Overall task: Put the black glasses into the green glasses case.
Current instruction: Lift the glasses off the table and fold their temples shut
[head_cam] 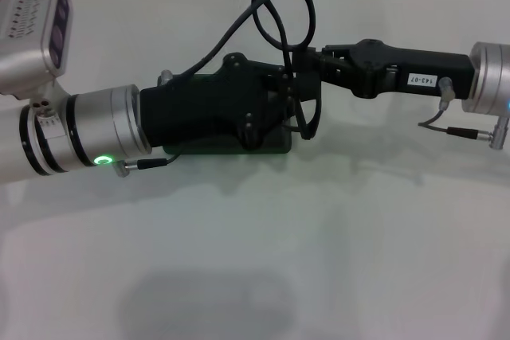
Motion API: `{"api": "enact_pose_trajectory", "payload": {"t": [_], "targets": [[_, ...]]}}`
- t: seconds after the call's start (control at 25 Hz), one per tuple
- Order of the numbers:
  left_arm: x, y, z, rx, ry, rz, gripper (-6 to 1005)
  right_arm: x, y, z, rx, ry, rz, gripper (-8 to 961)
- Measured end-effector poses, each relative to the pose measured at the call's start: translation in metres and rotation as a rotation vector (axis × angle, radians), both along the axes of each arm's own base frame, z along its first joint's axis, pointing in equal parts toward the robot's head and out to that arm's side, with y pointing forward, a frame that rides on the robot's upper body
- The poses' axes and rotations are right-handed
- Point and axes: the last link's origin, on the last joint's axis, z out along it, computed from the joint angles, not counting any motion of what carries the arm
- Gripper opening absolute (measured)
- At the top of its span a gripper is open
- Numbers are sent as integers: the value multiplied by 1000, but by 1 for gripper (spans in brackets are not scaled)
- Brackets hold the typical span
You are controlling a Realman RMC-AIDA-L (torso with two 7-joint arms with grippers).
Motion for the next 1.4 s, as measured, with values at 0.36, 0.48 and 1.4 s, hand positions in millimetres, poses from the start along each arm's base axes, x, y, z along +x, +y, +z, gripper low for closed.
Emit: {"api": "enact_pose_trajectory", "payload": {"t": [0.36, 0.48, 1.4], "targets": [[1, 0, 0, -1, -1, -4, 11, 1, -4, 0, 10, 3, 26, 73], [2, -1, 1, -6, -7, -13, 12, 2, -4, 1, 12, 3, 29, 73], [-27, -16, 26, -27, 30, -23, 18, 70, 11, 61, 264, -114, -121, 76]]}}
